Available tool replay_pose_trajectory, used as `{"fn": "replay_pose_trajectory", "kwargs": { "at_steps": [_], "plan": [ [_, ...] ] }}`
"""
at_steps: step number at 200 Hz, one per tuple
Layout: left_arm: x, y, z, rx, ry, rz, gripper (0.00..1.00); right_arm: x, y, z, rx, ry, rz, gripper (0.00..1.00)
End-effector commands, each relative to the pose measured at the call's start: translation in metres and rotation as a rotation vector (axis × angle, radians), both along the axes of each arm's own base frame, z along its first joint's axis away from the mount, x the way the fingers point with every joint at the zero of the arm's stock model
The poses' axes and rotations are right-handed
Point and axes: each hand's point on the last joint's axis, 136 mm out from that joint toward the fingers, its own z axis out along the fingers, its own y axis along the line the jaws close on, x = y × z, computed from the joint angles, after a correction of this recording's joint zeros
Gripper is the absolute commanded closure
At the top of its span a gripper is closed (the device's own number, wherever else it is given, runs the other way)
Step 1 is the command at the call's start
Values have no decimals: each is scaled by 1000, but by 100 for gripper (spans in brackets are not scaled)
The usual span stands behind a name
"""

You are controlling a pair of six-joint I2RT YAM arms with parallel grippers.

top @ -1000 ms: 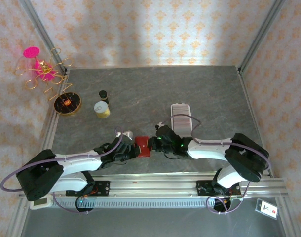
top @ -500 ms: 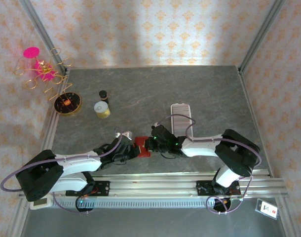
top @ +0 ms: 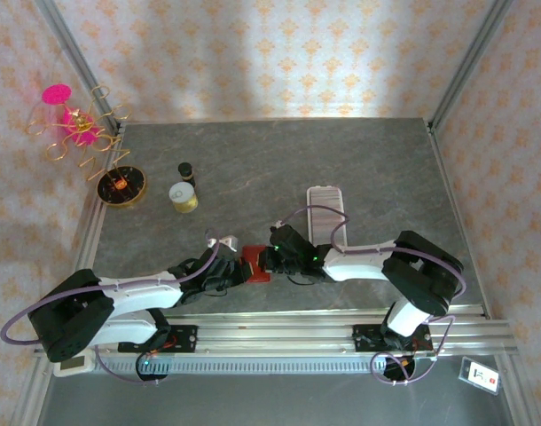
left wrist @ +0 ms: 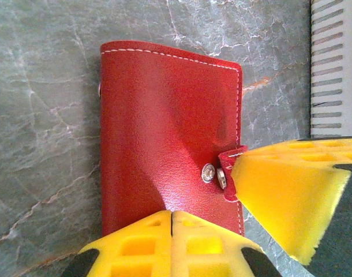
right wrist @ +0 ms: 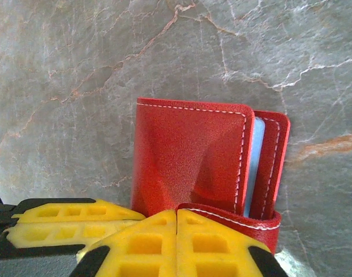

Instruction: Put the credit cards into the card holder

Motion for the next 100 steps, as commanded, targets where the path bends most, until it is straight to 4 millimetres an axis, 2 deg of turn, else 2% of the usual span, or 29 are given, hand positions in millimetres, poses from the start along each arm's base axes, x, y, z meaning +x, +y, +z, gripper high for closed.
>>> {"fn": "replay_pose_trajectory", "kwargs": {
  "at_steps": [1, 40, 100],
  "plan": [
    [-12, 9, -16, 42, 45, -3, 100, 2, 9, 3, 25, -4, 4, 100],
    [-12, 9, -15, 38, 43, -5, 100, 5, 10, 10, 41, -21, -6, 100],
    [-11, 10, -15, 43, 40, 1, 100, 5, 11, 4, 25, -10, -10, 100]
  ]
}}
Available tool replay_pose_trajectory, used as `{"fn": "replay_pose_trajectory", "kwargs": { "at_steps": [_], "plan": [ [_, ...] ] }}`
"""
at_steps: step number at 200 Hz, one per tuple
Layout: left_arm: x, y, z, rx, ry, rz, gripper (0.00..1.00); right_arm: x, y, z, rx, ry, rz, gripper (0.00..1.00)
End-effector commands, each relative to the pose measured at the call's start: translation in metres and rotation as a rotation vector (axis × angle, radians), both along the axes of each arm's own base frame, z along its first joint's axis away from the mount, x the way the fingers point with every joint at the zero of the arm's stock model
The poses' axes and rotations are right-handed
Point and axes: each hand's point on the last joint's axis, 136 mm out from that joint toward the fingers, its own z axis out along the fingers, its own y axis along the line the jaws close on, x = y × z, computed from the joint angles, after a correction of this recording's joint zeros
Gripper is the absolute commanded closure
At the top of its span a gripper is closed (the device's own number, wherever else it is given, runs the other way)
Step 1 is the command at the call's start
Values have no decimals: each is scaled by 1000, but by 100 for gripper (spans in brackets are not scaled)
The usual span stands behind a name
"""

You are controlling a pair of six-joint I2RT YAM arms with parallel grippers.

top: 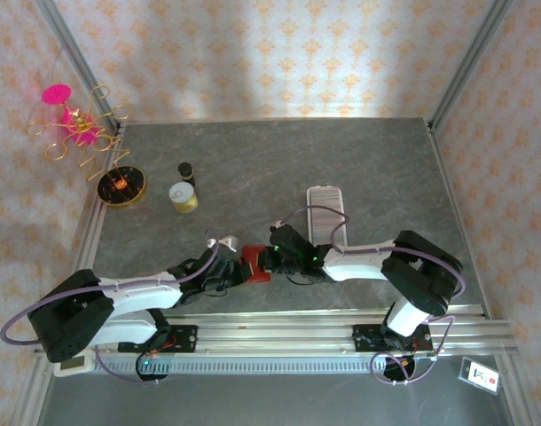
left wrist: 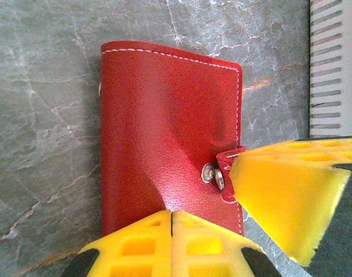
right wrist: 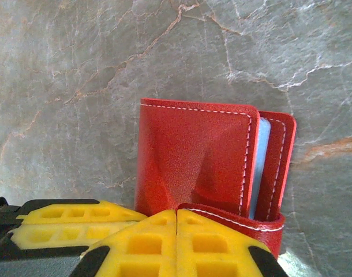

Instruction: Put the credit cards into the card holder

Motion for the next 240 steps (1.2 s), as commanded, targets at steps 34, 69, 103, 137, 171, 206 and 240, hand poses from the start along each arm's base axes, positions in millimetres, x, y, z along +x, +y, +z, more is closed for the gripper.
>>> {"fn": "replay_pose_trajectory", "kwargs": {
  "at_steps": [34, 69, 103, 137, 171, 206, 240],
  "plan": [
    [-11, 9, -14, 49, 41, -4, 100, 5, 10, -1, 6, -7, -10, 100],
    [-10, 8, -13, 49, 41, -4, 100, 7, 9, -5, -8, -3, -23, 100],
    [-10, 8, -13, 50, 40, -4, 100, 2, -3, -24, -94, 22, -28, 100],
    [-9, 10, -12, 53, 37, 3, 100, -11, -18, -53, -234, 52, -21, 100],
    [-7, 12, -11, 51, 31, 21, 100, -22, -38, -72, -293, 85, -50, 100],
    [-5, 16, -8, 50, 13, 48, 100, -22, -67, -87, -404, 81, -121, 100],
    [-3, 22, -1, 46, -7, 78, 100, -16, -95, -99, -554, 58, -181, 100]
  ]
}}
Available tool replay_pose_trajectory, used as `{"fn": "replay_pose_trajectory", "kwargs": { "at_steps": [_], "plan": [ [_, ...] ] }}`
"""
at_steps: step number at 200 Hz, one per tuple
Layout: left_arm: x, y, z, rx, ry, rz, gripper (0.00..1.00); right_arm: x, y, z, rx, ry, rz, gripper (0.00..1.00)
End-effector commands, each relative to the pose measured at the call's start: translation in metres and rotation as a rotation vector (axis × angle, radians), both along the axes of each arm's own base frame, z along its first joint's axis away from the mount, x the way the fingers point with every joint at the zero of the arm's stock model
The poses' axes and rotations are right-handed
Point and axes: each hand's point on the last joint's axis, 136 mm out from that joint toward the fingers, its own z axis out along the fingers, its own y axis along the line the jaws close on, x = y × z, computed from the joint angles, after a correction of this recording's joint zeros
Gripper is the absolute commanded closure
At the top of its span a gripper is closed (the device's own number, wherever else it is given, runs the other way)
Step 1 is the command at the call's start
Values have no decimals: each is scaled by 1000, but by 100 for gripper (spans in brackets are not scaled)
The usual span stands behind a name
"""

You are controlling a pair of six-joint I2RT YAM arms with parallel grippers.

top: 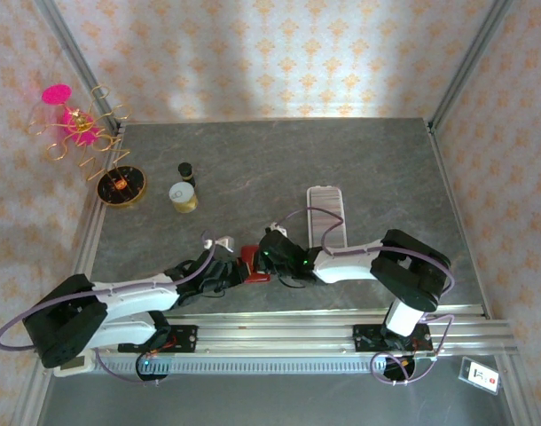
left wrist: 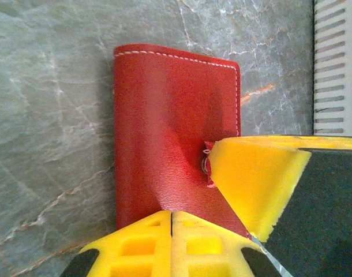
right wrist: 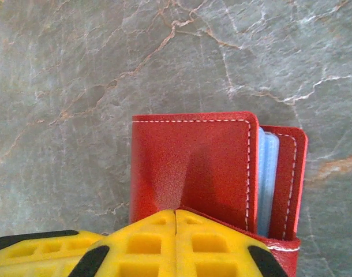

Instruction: Put the credit cards into the card holder

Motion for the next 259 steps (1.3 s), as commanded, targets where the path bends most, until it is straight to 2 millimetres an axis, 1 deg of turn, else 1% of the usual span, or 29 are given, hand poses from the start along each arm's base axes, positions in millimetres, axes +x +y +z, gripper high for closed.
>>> {"fn": "replay_pose_trajectory", "kwargs": {
  "at_steps": [1, 17, 46, 62, 78, 95, 107, 119, 135, 149, 159, 164, 182, 189, 193, 208, 215, 247, 253, 259],
  "plan": [
    [-2, 12, -3, 33, 2, 47, 100, -24, -101, -85, -462, 123, -102, 100],
    [-1, 17, 1, 34, -11, 66, 100, -27, -102, -88, -475, 122, -93, 100],
    [5, 28, 13, 40, -52, 125, 100, -35, -111, -96, -589, 115, -72, 100],
    [8, 39, 18, 59, -72, 169, 100, -41, -119, -102, -620, 131, -73, 100],
    [11, 54, 25, 89, -97, 225, 100, -43, -127, -102, -661, 129, -84, 100],
    [15, 68, 34, 114, -132, 278, 100, -44, -124, -100, -644, 124, -85, 100],
    [17, 74, 41, 117, -154, 305, 100, -42, -113, -95, -579, 118, -83, 100],
    [19, 78, 47, 116, -170, 321, 100, -37, -96, -84, -489, 100, -83, 100],
    [20, 82, 53, 118, -182, 341, 99, -25, -69, -61, -373, 52, -85, 100],
    [21, 85, 59, 116, -198, 359, 90, -14, -50, -39, -292, 8, -94, 99],
    [23, 87, 64, 108, -214, 369, 83, -7, -38, -26, -249, -19, -95, 92],
    [24, 88, 67, 106, -223, 375, 79, -4, -34, -20, -240, -32, -98, 87],
    [27, 93, 78, 109, -254, 404, 66, 8, -23, -2, -221, -75, -110, 76],
    [29, 96, 82, 112, -264, 417, 64, 12, -20, 5, -211, -91, -118, 70],
    [29, 97, 85, 113, -271, 421, 62, 14, -18, 10, -204, -104, -126, 68],
    [33, 102, 96, 120, -297, 449, 56, 21, -13, 28, -175, -140, -135, 66],
    [34, 104, 101, 121, -310, 455, 53, 23, -9, 36, -158, -153, -133, 62],
    [38, 116, 117, 172, -350, 495, 34, 27, 4, 73, -72, -195, -117, 58],
    [39, 118, 122, 182, -365, 504, 28, 27, 4, 81, -55, -203, -118, 57],
    [40, 122, 127, 193, -378, 516, 20, 28, 4, 88, -41, -214, -120, 56]
  ]
}}
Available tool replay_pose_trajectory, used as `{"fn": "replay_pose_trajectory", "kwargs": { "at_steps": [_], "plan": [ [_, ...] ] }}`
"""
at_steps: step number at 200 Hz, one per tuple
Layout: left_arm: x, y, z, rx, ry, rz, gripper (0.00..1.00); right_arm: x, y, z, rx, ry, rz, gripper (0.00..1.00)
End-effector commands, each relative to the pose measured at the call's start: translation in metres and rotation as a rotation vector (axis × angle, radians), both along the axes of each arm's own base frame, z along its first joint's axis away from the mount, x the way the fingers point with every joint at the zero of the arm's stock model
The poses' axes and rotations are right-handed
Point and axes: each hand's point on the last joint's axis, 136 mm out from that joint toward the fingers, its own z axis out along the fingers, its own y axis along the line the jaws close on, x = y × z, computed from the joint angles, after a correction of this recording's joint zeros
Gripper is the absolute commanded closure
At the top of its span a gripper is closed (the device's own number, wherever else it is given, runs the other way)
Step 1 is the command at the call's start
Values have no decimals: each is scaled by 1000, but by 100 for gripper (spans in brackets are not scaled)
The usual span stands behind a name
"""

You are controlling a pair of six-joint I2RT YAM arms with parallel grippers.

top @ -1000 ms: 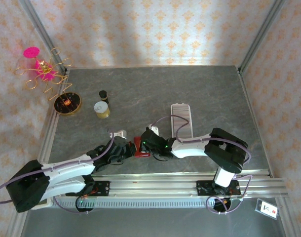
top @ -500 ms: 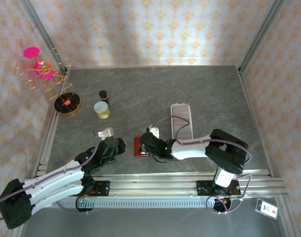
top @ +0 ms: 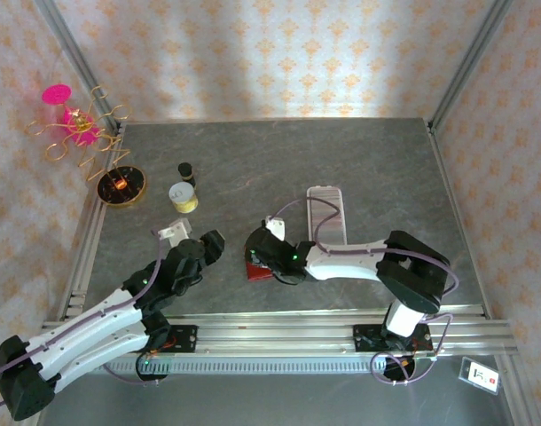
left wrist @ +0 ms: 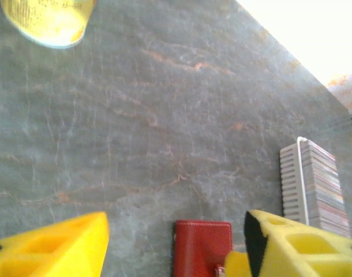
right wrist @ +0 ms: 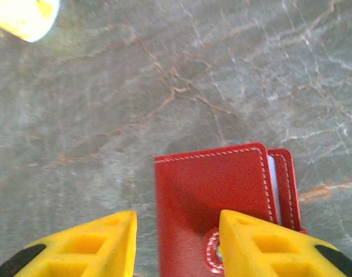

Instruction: Put the credit cards into the card holder

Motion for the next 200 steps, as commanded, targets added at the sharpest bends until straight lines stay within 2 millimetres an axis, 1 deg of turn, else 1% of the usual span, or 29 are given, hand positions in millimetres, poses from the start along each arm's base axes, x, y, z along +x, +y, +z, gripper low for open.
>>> {"fn": "replay_pose_trajectory", "kwargs": {
  "at_steps": [1, 9, 13, 18, 26, 34, 51, 53, 54, 55, 59, 61, 65, 67, 68, 71, 79, 81, 91, 98, 112, 119, 133, 146, 156, 170, 186, 200],
  "plan": [
    [4, 23, 21, 84, -46, 84, 18, 10, 0, 47, 59, -86, -16, 56],
    [6, 27, 28, 97, -66, 100, 9, 11, -3, 61, 84, -111, -19, 56],
    [6, 29, 32, 103, -78, 112, 4, 12, -5, 65, 88, -118, -22, 56],
    [7, 33, 37, 111, -93, 129, 1, 14, -11, 74, 97, -137, -35, 56],
    [8, 38, 44, 123, -122, 148, 1, 18, -20, 88, 105, -171, -54, 56],
    [10, 38, 53, 141, -157, 140, 1, 22, -31, 102, 105, -215, -69, 56],
    [14, 45, 71, 178, -222, 163, 1, 31, -60, 136, 92, -333, -124, 56],
    [14, 46, 73, 183, -228, 170, 1, 33, -67, 141, 87, -356, -138, 56],
    [14, 47, 74, 186, -231, 174, 1, 33, -67, 141, 87, -356, -138, 56],
    [14, 48, 75, 189, -233, 179, 1, 34, -71, 146, 91, -371, -149, 56],
    [14, 51, 77, 199, -242, 198, 1, 36, -77, 151, 82, -395, -161, 56],
    [15, 53, 79, 206, -246, 204, 1, 37, -85, 158, 80, -422, -174, 55],
    [15, 54, 82, 218, -260, 210, 2, 38, -91, 163, 77, -446, -182, 54],
    [16, 55, 84, 225, -268, 211, 2, 39, -94, 163, 66, -458, -186, 54],
    [16, 54, 85, 228, -272, 209, 2, 38, -100, 172, 76, -480, -195, 53],
    [17, 54, 87, 239, -282, 207, 2, 39, -104, 176, 77, -497, -199, 53],
    [17, 60, 92, 263, -307, 232, 2, 40, -124, 190, 58, -571, -229, 49],
    [17, 62, 93, 266, -312, 247, 2, 40, -126, 191, 53, -579, -232, 48],
    [15, 75, 99, 303, -344, 317, 1, 40, -150, 205, 2, -669, -281, 45],
    [14, 83, 104, 360, -367, 347, 1, 39, -165, 212, -46, -727, -303, 41],
    [8, 101, 108, 430, -410, 442, 1, 34, -193, 223, -119, -812, -358, 36],
    [6, 106, 110, 459, -430, 476, 1, 31, -206, 227, -138, -851, -383, 32],
    [2, 117, 112, 512, -459, 546, 1, 28, -221, 231, -143, -908, -388, 27],
    [-2, 128, 112, 555, -458, 617, 1, 29, -240, 230, -171, -935, -421, 22],
    [-1, 132, 108, 590, -456, 633, 1, 31, -255, 223, -231, -951, -437, 18],
    [5, 135, 100, 643, -449, 622, 1, 34, -276, 212, -317, -973, -473, 13],
    [8, 147, 88, 699, -433, 643, 1, 35, -296, 198, -383, -999, -500, 2],
    [10, 160, 77, 718, -419, 677, 1, 39, -313, 186, -402, -1004, -530, 0]
  ]
}}
